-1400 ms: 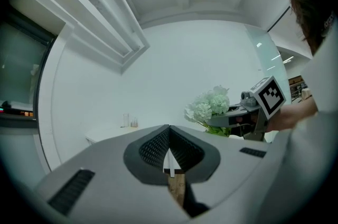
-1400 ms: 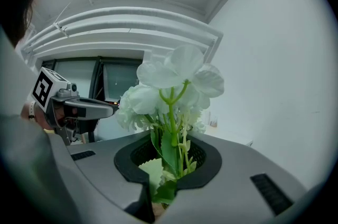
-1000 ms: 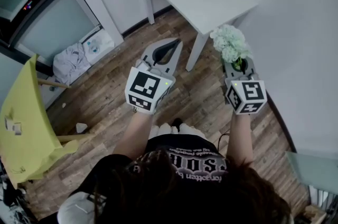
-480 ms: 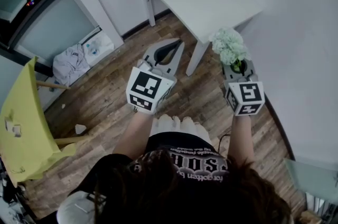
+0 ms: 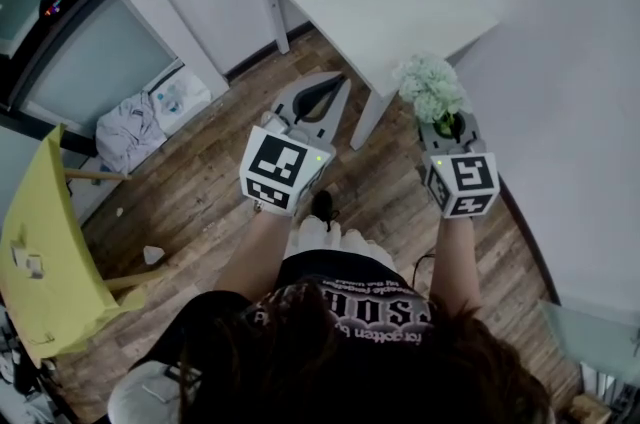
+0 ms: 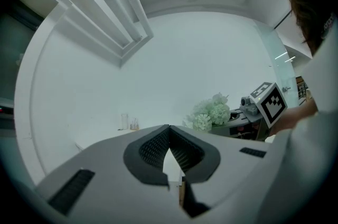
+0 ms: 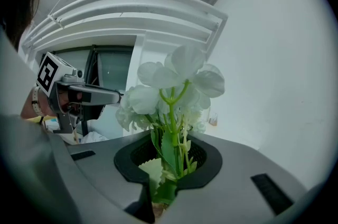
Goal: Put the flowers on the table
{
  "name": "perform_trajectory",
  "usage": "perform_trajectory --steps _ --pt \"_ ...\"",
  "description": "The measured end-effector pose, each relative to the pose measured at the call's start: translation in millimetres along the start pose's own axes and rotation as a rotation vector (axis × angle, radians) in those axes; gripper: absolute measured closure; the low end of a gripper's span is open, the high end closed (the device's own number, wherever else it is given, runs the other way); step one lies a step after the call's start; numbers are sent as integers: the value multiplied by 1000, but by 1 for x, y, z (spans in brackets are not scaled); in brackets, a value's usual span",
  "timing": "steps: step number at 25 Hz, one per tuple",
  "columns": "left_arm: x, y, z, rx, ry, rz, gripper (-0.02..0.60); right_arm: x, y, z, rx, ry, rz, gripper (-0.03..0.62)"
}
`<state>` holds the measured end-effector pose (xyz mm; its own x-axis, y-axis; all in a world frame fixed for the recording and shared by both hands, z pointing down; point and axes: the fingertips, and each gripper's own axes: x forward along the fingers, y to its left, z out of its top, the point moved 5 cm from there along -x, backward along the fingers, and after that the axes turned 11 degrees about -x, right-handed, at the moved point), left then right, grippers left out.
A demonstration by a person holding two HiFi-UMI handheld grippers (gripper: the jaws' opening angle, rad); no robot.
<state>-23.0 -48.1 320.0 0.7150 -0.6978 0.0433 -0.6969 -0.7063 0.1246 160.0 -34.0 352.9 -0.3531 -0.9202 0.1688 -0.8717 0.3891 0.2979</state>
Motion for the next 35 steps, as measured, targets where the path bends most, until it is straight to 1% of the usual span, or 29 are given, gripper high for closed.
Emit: perform_trajectory --steps 5,9,21,24,30,35 --pt "32 28 6 3 1 -13 581 34 -19 0 5 6 -15 519" --pt "58 50 14 8 5 -32 581 63 -30 -1 19 19 -9 519" --pt "117 108 21 12 13 -80 581 141 -61 -2 -6 49 -14 519" --pt "125 121 24 10 2 -76 581 155 -64 -1 -22 56 1 519" --pt "146 133 20 12 24 -80 581 179 -79 -11 -25 77 21 519" --pt "172 151 19 2 36 -51 581 209 -94 -18 -24 74 66 519"
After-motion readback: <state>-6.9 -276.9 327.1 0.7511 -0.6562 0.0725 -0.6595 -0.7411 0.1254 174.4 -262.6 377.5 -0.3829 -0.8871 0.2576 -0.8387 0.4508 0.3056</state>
